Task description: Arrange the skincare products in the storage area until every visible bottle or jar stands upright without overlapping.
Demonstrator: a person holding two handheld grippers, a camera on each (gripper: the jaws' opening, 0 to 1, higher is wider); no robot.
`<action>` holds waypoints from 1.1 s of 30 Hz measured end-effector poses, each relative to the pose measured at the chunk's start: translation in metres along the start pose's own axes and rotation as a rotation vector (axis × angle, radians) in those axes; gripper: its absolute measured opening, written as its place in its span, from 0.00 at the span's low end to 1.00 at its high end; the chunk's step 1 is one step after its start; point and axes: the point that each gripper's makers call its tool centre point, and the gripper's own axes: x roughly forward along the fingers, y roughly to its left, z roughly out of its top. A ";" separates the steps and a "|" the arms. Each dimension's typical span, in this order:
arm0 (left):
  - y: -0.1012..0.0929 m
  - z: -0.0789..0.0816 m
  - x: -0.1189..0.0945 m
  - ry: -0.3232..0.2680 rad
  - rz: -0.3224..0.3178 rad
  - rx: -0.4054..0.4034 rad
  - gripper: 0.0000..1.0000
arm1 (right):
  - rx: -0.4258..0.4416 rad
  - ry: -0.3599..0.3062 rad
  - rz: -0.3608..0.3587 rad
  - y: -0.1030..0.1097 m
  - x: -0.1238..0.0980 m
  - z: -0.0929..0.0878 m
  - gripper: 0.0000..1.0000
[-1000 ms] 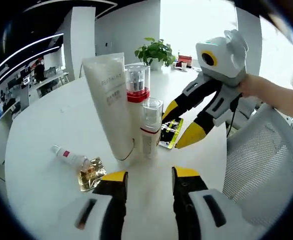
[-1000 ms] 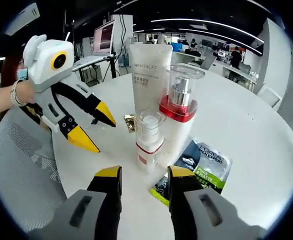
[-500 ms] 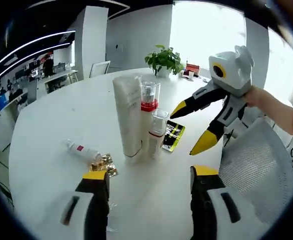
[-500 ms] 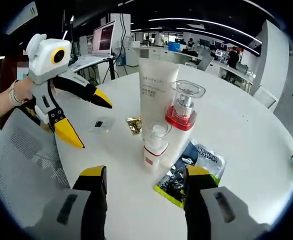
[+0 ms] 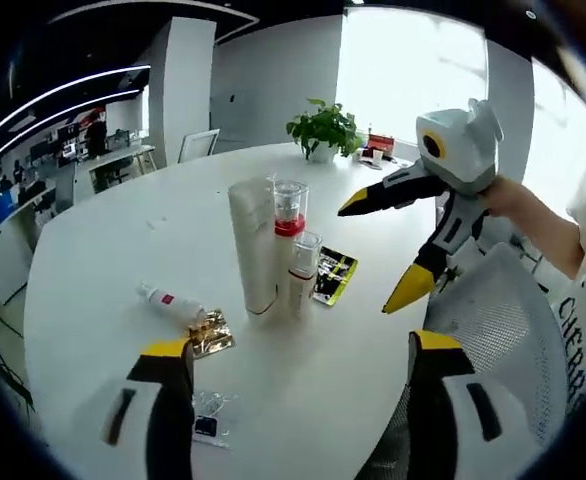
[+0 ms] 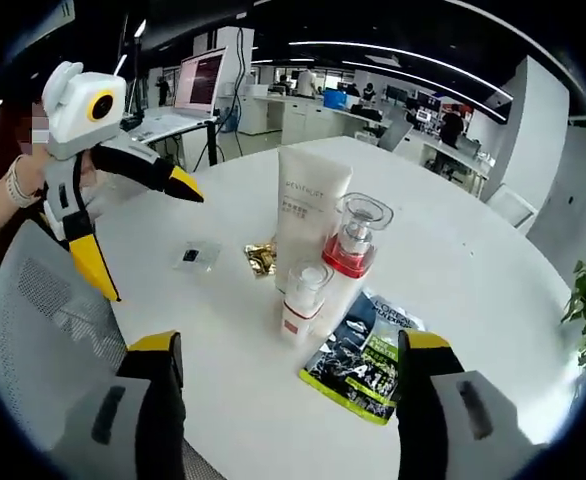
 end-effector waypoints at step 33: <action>0.011 -0.010 -0.016 -0.011 0.056 -0.021 0.99 | -0.006 -0.020 0.021 0.020 -0.006 0.006 1.00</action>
